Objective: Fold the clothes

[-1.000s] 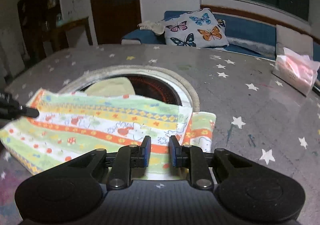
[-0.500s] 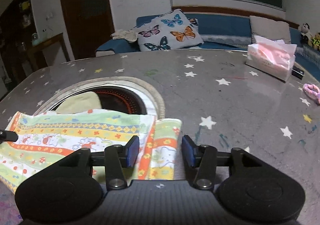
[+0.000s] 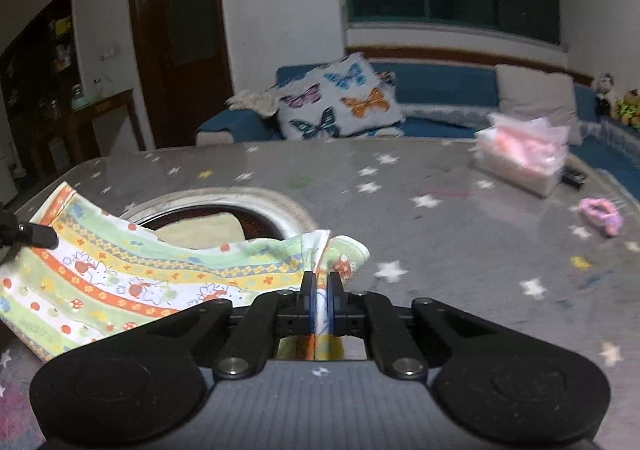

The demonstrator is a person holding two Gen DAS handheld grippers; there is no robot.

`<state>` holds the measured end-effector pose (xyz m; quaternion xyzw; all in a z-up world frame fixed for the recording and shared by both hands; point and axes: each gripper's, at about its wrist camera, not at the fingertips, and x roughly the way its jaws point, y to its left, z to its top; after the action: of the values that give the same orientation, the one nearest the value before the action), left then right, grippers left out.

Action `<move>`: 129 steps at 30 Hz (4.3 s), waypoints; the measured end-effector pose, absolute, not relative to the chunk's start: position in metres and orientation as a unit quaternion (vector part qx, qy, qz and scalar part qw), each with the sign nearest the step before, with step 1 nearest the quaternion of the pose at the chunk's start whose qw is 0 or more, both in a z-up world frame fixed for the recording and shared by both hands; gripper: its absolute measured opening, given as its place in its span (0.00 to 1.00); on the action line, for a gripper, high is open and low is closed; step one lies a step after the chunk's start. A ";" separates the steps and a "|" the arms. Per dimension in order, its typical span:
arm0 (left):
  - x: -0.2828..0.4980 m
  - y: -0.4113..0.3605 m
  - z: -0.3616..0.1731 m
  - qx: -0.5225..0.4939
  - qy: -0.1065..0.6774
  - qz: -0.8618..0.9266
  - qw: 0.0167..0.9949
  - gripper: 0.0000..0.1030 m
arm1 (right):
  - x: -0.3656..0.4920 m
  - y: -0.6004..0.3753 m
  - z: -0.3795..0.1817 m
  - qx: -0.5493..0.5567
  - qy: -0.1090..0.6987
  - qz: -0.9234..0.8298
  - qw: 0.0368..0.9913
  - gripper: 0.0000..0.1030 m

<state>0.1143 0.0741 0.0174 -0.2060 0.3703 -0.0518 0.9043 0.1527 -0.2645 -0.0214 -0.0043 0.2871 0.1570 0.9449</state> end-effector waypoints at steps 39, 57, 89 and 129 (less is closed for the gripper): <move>0.232 -0.217 -0.030 0.005 0.391 -0.221 0.894 0.27 | 0.188 -0.421 -0.037 0.065 0.327 0.062 0.941 0.32; 0.228 -0.220 -0.041 0.021 0.400 -0.215 0.891 0.50 | 0.173 -0.399 -0.037 0.025 0.320 0.069 0.945 0.87; 0.143 -0.182 -0.048 0.041 0.390 -0.175 0.903 1.00 | 0.090 -0.367 -0.052 0.030 0.324 0.048 0.944 1.00; 0.101 -0.177 -0.063 0.051 0.401 -0.174 0.898 1.00 | 0.090 -0.366 -0.054 0.026 0.324 0.048 0.944 1.00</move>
<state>0.1014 -0.1775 -0.0626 0.0506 0.4015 -0.1736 0.8979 0.0901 -0.3657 -0.0540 0.0265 0.3244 0.0481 0.9443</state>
